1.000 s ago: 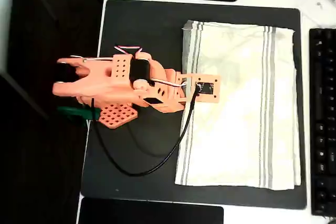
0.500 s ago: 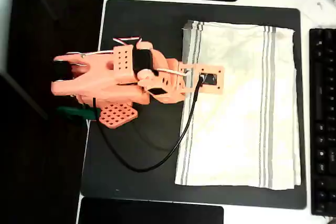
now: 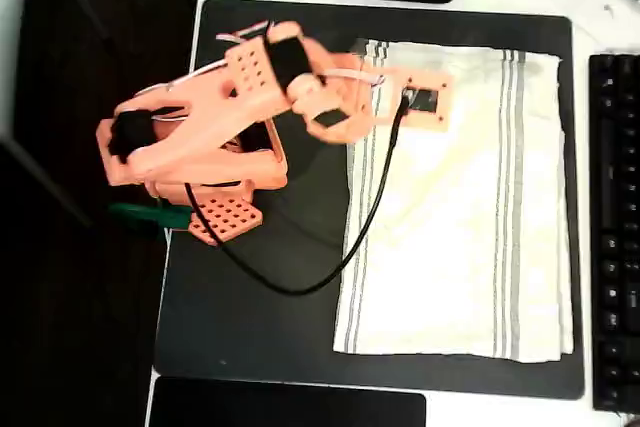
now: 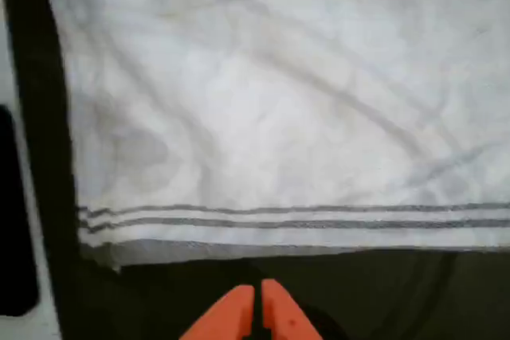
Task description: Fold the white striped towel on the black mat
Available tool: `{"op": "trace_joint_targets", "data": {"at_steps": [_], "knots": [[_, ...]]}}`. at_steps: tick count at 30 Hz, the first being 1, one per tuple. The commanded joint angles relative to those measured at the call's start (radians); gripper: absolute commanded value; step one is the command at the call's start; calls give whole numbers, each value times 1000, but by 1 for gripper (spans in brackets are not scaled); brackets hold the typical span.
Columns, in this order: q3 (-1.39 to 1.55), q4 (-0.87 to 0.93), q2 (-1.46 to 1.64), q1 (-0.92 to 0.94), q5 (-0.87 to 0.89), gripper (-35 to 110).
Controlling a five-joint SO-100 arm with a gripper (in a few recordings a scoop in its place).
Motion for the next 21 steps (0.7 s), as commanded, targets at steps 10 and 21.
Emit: {"op": "trace_joint_targets", "data": {"at_steps": [10,21], "knots": [[-284,-109,-305,-140,83,0],[-468,-178,-684,-253,20,2]]}}
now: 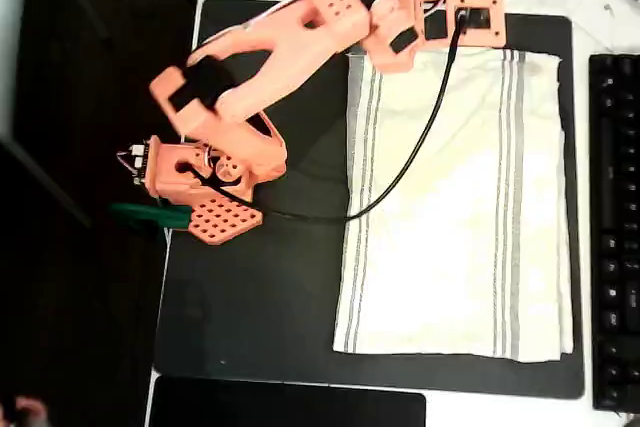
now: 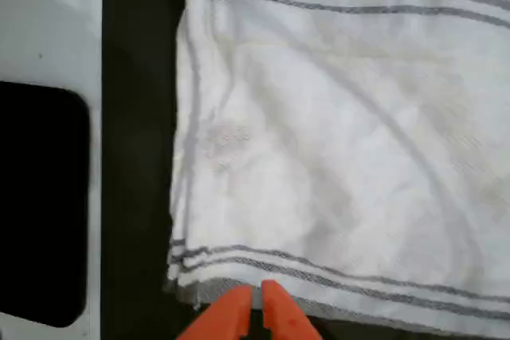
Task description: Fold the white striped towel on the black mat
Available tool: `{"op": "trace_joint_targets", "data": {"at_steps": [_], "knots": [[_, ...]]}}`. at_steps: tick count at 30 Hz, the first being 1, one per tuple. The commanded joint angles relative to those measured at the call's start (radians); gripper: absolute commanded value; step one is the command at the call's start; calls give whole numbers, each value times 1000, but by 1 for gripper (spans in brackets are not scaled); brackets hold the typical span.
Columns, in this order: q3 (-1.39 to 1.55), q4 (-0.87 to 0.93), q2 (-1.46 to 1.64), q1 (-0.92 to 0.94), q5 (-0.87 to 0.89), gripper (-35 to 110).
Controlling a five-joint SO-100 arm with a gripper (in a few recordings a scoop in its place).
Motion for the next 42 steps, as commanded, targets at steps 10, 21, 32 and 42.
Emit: {"op": "trace_joint_targets", "data": {"at_steps": [10,21,32,42], "knots": [[-348,-31,-390,3,17,7],[-505,-41,-667,35,138,19],[-543,-72,-795,34,132,3],[-575,46,-712,46,132,0]]}}
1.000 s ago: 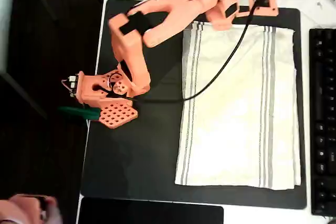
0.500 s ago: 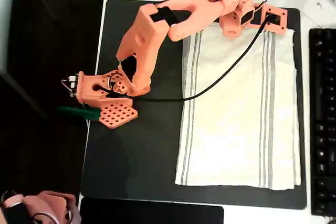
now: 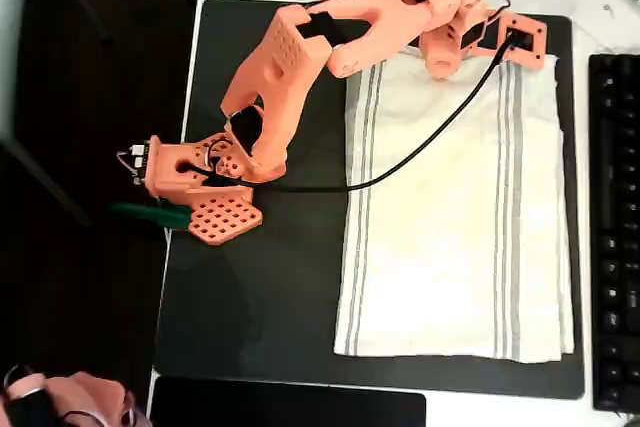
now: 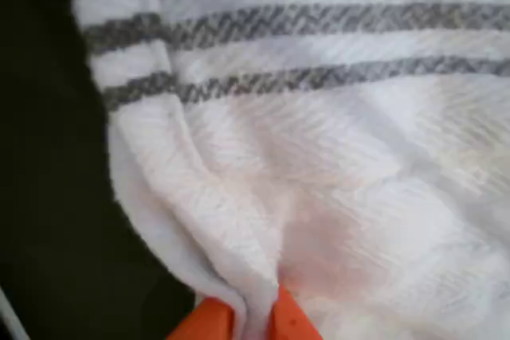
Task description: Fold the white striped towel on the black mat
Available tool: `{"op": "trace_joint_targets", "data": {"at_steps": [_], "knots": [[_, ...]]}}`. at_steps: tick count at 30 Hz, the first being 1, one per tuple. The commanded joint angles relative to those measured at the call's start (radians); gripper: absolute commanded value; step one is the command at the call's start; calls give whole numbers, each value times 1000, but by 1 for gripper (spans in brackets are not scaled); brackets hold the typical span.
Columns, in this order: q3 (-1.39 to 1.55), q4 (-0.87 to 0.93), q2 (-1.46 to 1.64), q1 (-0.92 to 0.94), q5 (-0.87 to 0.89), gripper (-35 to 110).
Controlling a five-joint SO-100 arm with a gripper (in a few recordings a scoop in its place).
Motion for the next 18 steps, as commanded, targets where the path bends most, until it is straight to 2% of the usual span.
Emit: {"op": "trace_joint_targets", "data": {"at_steps": [1,10,18], "knots": [[-38,41,86,15,-11,0],[-149,229,229,86,-43,0],[-127,382,423,334,-181,0]]}}
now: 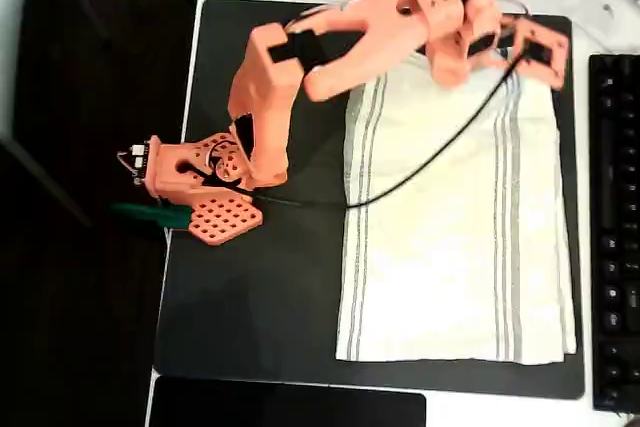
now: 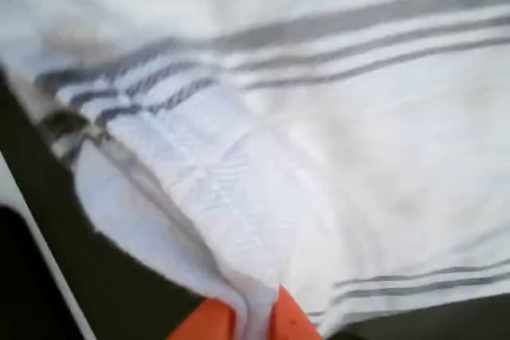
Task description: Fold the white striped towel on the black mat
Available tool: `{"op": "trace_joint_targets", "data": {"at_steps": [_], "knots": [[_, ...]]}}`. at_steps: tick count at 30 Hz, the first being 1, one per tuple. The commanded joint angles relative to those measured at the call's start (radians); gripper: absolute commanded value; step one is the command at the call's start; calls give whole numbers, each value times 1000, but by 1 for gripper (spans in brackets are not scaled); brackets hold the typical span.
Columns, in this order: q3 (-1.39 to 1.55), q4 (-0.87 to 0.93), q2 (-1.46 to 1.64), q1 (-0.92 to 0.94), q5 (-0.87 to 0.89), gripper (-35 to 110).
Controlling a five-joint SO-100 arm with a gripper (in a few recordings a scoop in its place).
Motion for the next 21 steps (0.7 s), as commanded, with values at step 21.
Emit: {"op": "trace_joint_targets", "data": {"at_steps": [21], "knots": [[169,-97,290,761,-531,0]]}}
